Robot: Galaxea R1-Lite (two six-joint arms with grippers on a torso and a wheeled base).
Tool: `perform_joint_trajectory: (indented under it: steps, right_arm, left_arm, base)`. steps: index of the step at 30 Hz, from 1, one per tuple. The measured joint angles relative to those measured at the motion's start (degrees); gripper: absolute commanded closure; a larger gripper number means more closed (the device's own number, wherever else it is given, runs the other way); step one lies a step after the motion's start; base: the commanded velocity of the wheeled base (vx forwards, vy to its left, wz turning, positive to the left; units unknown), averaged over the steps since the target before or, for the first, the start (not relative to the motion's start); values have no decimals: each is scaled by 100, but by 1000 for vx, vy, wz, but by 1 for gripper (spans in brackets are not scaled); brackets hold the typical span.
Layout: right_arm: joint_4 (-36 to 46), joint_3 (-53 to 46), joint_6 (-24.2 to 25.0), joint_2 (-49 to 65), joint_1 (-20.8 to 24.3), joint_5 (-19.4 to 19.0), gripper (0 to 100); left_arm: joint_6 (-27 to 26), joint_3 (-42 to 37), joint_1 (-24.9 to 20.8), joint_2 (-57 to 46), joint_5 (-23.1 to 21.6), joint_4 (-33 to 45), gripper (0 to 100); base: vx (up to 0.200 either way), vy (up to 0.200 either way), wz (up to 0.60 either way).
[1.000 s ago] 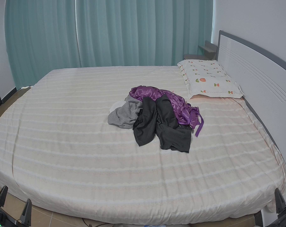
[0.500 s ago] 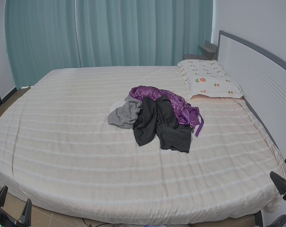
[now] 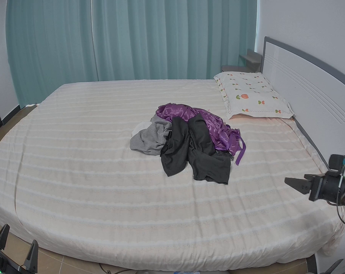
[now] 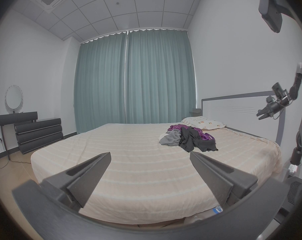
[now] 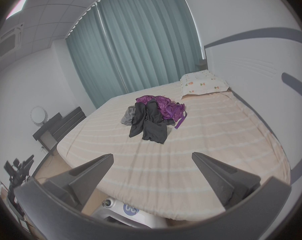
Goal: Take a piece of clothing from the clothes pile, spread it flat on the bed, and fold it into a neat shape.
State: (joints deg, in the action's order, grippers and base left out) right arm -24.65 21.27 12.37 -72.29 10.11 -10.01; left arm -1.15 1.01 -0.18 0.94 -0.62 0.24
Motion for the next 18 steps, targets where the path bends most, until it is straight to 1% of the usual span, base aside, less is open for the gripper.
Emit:
perform_joint_trajectory:
  steps: [7, 12, 18]
  right_arm:
    - [-778, 929, 491, -1982, 133, 156, 0]
    - [-1134, 1872, 827, -3405, 234, 271, 0]
    - [-1375, 3296, 1273, -5097, 362, 389, 0]
  left_arm:
    - [0, 0, 0, 2, 0, 2, 0]
    - [0, 0, 0, 2, 0, 2, 0]
    - [0, 0, 0, 5, 0, 2, 0]
  base:
    - [0, 0, 0]
    - [0, 0, 0]
    - [0, 0, 0]
